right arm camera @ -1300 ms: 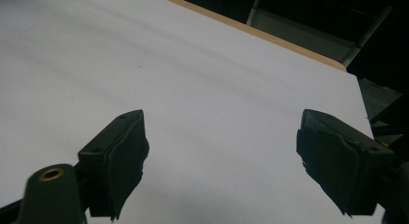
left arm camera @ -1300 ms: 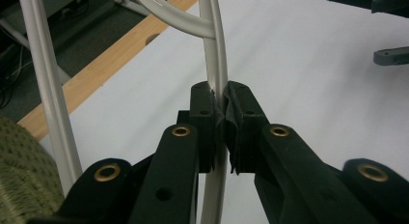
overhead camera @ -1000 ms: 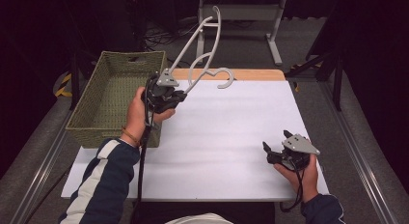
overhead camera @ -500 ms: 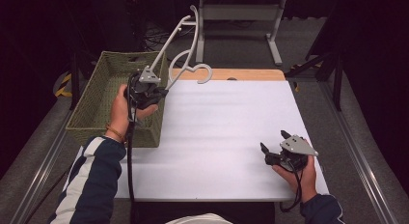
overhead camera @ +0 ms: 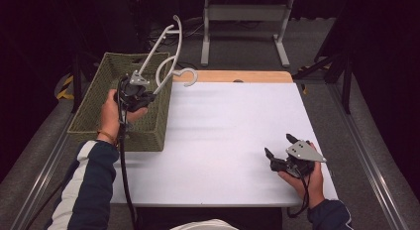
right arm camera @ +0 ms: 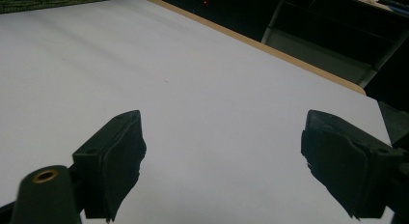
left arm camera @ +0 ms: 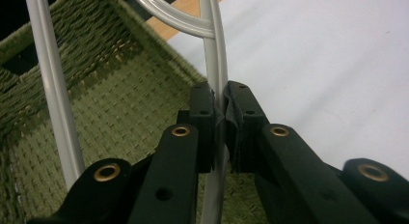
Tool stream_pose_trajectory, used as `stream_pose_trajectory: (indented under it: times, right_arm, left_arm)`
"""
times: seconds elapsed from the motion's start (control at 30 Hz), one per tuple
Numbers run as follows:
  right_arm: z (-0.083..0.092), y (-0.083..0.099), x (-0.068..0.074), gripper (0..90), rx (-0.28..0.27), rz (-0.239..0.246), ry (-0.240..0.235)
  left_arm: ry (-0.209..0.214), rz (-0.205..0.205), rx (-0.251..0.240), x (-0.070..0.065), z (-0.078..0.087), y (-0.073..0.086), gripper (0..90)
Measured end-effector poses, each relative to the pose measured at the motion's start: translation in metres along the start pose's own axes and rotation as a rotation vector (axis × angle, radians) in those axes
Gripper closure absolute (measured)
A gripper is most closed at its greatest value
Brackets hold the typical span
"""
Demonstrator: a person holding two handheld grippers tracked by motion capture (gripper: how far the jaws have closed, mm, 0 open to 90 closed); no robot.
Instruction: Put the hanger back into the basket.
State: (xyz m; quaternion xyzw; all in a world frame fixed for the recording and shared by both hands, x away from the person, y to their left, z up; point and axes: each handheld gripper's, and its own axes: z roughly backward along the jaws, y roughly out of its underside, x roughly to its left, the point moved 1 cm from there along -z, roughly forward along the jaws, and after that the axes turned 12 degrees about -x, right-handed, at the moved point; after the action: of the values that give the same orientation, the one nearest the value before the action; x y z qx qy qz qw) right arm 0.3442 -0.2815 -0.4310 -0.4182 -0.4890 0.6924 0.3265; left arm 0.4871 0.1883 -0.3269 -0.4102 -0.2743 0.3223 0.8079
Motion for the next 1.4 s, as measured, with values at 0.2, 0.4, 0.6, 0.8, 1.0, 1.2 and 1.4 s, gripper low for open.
stream_pose_trajectory:
  times: [0.2, 0.4, 0.6, 0.8, 1.0, 1.2, 1.4]
  right_arm:
    - [0.000, 0.000, 0.000, 15.7, 0.004, 0.003, 0.001]
    - [-0.001, 0.001, 0.001, 15.8, 0.011, 0.006, 0.004]
    - [-0.002, 0.002, 0.002, 15.9, 0.013, 0.006, 0.001]
    - [-0.003, 0.002, 0.003, 15.9, 0.019, 0.011, -0.001]
    - [-0.004, 0.002, 0.005, 16.0, 0.026, 0.014, -0.003]
    - [-0.005, 0.003, 0.005, 16.1, 0.032, 0.015, -0.005]
    - [-0.005, 0.003, 0.005, 16.2, 0.038, 0.022, -0.013]
  left_arm:
    - [-0.019, 0.009, 0.025, 0.014, -0.003, 0.013, 82.4]
    - [-0.037, 0.025, 0.052, 0.028, -0.006, 0.027, 82.4]
    - [-0.072, 0.053, 0.085, 0.041, -0.006, 0.041, 82.4]
    - [-0.087, 0.065, 0.113, 0.052, 0.000, 0.051, 82.3]
    - [-0.096, 0.056, 0.141, 0.054, 0.000, 0.052, 82.2]
    - [-0.117, 0.032, 0.186, 0.056, 0.000, 0.052, 81.9]
    - [-0.124, 0.054, 0.186, 0.061, 0.006, 0.058, 81.4]
